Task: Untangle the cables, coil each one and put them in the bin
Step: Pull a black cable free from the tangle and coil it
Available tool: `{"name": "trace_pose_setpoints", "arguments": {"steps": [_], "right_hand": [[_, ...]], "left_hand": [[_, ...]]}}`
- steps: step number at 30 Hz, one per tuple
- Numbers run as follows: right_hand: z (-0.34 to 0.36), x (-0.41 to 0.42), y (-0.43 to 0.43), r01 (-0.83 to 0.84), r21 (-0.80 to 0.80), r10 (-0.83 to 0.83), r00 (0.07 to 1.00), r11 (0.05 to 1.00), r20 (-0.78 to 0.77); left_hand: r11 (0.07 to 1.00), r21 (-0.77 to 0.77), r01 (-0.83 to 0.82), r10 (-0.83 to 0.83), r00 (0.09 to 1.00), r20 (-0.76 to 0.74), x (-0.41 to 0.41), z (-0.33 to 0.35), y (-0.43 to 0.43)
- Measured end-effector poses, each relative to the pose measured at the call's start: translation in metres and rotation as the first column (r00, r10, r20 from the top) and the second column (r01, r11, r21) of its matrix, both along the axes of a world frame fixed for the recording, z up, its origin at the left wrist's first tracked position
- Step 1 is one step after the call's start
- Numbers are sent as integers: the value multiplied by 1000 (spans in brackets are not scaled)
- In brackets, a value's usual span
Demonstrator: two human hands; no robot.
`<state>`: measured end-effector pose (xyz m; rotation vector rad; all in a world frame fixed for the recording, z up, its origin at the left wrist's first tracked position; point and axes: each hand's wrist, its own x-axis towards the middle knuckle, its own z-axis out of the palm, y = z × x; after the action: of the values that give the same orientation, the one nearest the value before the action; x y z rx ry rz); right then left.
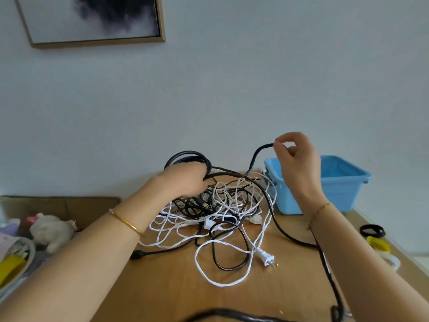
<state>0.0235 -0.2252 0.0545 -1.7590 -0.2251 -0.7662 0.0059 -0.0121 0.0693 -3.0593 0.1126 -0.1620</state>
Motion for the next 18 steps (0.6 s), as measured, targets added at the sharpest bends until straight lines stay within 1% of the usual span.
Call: {"name": "trace_pose_setpoints", "arguments": {"steps": [1, 2, 3, 4, 6, 7, 9, 10, 12, 13, 15, 16, 18], "right_hand": [[-1, 8, 0, 52, -22, -51, 999, 998, 11], [-3, 16, -2, 92, -44, -92, 996, 995, 6], [-6, 22, -4, 129, -79, -130, 991, 989, -11], [-11, 28, -5, 165, -132, -171, 984, 977, -40], [-24, 36, -6, 157, -240, -184, 978, 958, -97], [-31, 37, -4, 116, -269, -152, 981, 956, -118], [-40, 35, 2, 44, -275, -84, 988, 960, -133], [-43, 33, 5, 25, -267, -62, 989, 963, -131], [-45, 30, 10, 0, -259, -33, 992, 966, -124], [-47, 28, 13, -22, -258, -11, 992, 966, -126], [-48, 23, 21, -96, -261, 58, 987, 960, -148], [-49, 18, 25, -133, -267, 92, 983, 955, -161], [-51, 10, 34, -193, -251, 154, 974, 948, -166]], "left_hand": [[995, -99, 18, -30, 992, -121, -2, 3, -3], [970, -240, 21, -82, 965, -247, -6, 8, -7], [926, -377, 0, -146, 922, -357, -10, 15, -9], [879, -476, -30, -213, 868, -448, -15, 22, -10], [783, -619, -62, -381, 739, -556, -22, 35, -9], [710, -699, -84, -483, 664, -570, -23, 39, -5], [511, -843, -166, -679, 524, -515, -19, 40, 3], [417, -883, -216, -759, 453, -469, -16, 39, 8], [257, -913, -317, -876, 323, -358, -12, 33, 13], [188, -911, -367, -912, 280, -301, -10, 30, 14], [60, -888, -455, -954, 237, -186, -6, 25, 18], [16, -879, -476, -964, 226, -140, -3, 23, 17], [-34, -872, -489, -975, 209, -79, 2, 19, 11]]}}
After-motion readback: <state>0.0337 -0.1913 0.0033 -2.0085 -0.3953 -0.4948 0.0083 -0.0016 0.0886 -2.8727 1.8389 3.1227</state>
